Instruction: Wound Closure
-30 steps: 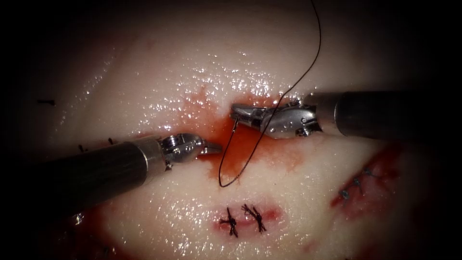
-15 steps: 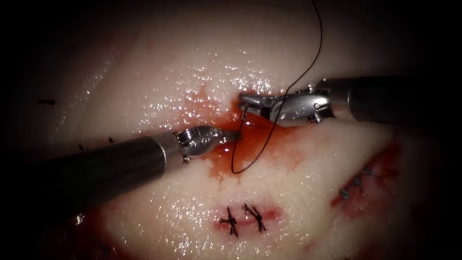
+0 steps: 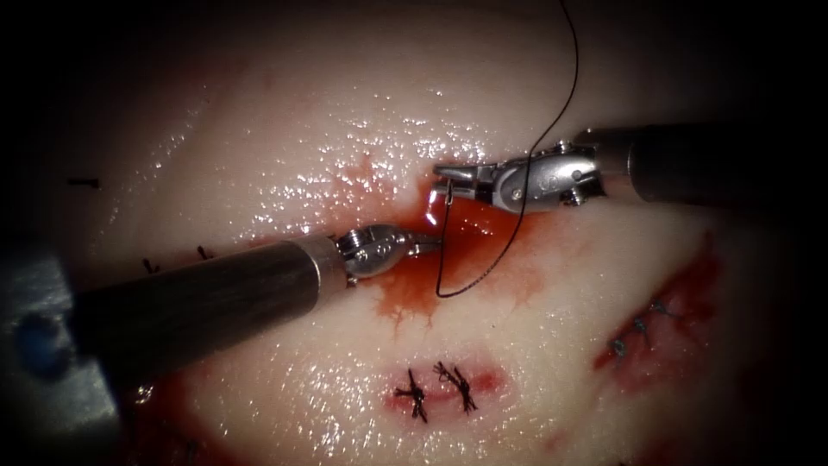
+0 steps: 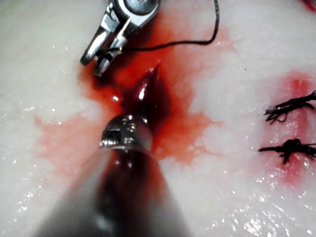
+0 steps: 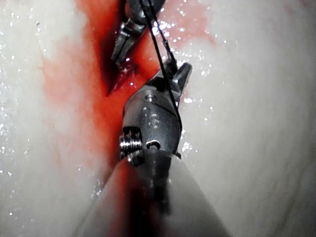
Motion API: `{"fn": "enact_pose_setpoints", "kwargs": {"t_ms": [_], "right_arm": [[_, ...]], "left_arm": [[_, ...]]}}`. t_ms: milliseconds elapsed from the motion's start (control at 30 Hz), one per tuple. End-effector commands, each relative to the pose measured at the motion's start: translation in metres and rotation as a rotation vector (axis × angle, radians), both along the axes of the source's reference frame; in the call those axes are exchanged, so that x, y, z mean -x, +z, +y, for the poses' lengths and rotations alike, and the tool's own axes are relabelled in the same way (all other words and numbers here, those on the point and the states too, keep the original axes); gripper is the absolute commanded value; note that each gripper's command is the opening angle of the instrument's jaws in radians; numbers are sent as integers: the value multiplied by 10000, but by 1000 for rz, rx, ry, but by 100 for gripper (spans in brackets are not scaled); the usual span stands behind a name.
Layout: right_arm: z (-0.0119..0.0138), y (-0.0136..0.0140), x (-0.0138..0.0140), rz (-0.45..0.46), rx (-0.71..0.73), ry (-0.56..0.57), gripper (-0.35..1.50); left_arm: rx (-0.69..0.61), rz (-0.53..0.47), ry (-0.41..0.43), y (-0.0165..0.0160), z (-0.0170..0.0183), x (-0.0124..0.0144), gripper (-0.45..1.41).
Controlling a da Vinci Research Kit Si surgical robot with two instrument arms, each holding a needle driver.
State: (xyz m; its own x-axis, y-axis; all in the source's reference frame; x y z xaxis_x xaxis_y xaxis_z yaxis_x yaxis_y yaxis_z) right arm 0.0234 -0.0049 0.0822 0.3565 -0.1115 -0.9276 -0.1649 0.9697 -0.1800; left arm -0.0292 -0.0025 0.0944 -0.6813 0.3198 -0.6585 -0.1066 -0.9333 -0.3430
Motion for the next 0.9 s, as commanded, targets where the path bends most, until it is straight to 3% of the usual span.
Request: {"fn": "enact_pose_setpoints", "kwargs": {"t_ms": [33,433,900], "right_arm": [[1,4,-6,7,0,2,-35],[13,-9,2,43,2,47,-35],[29,-9,4,84,-216,130,-35]], "left_arm": [[0,6,4,8,0,5,-33],[-19,20,14,10,-2,1,-37],[-30,28,29,11,-2,-7,-37]]}}
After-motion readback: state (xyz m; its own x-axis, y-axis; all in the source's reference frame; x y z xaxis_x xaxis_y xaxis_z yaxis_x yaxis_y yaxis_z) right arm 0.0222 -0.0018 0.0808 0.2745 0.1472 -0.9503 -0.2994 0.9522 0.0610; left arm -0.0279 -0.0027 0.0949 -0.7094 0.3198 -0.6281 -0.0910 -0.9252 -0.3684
